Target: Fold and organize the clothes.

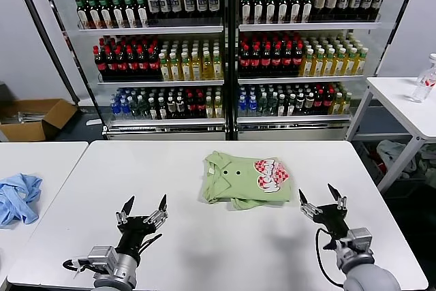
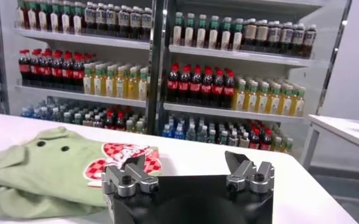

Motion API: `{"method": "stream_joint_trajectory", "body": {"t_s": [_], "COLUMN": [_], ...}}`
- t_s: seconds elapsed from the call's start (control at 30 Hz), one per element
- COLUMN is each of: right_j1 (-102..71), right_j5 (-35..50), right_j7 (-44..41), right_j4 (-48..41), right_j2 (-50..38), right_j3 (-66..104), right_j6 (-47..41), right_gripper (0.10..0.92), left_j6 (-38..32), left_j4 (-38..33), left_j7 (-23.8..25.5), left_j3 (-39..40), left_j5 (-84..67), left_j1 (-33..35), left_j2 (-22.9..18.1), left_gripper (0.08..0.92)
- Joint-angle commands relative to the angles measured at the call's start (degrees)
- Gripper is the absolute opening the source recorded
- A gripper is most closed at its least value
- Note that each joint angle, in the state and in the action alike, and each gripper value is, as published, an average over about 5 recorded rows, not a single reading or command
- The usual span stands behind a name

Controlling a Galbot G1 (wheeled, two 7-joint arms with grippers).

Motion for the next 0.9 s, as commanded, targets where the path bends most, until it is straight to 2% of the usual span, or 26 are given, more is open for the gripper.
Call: {"method": "stream_joint_trajectory", "body": {"t_s": [0.03,0.9], "right_j1": [-9.82,-10.65], "right_j5": [0.03,-2.15], "right_j7": [0.7,1.39], "right_j4": [9.73,12.45], "right_j2": [1.23,1.6], "right_j3": [5.04,4.43], "right_j6": [1.16,1.01], "right_gripper": [0.822,0.823], "left_j6": [-0.18,-1.66], "left_j4": [-0.42,-2.4], "left_j7": [0.06,0.34], "left_j3": [-0.26,-0.81], "left_j5": [1.12,4.6], "left_j1": [0.46,2.94], "left_j2": [-0.25,-0.79], "left_gripper": [0.823,0.823]}}
